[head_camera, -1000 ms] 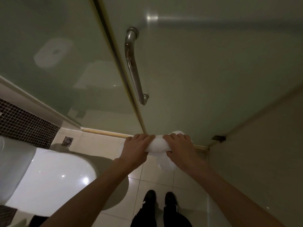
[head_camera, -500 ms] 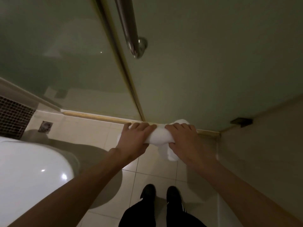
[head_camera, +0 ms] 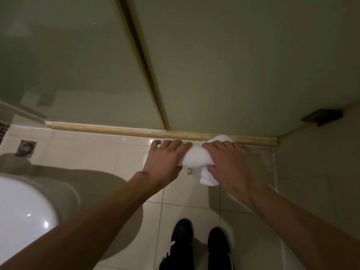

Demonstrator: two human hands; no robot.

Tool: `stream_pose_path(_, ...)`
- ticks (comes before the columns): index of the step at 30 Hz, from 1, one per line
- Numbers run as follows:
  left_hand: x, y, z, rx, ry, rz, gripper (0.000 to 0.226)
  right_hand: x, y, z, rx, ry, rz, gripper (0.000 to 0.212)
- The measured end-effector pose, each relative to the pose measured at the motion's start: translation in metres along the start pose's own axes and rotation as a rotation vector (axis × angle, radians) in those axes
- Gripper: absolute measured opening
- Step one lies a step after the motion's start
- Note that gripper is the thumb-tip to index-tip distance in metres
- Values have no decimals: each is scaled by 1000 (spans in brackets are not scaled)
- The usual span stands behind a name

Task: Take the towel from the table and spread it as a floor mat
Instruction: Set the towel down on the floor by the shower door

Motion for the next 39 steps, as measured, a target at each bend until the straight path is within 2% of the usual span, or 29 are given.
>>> stream_pose_path(9, 3, -45, 9, -53, -26, -39, 64, -14, -44, -1, 19, 11, 22, 47)
stream_pose_path(15, 0, -72, 11, -82, -33, -37, 63, -23, -68, -6, -102, 22, -6, 50)
stream_pose_path(20, 9, -94, 18, -111, -52, 8, 65, -29, -96, -1, -123, 38, -13, 53)
stream_pose_path(39, 94, -199, 43, -137, -95, 49, 63, -23, -222, 38, -68, 95, -107, 45)
Point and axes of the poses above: each hand's wrist, its own z-axis towards the middle knuckle, its own y-axis out of the back of the hand, x = y × z, the point moved 5 cm from there along z, towards the middle knuckle, and after that the axes turned 14 degrees about -z, right-handed, at the moved point
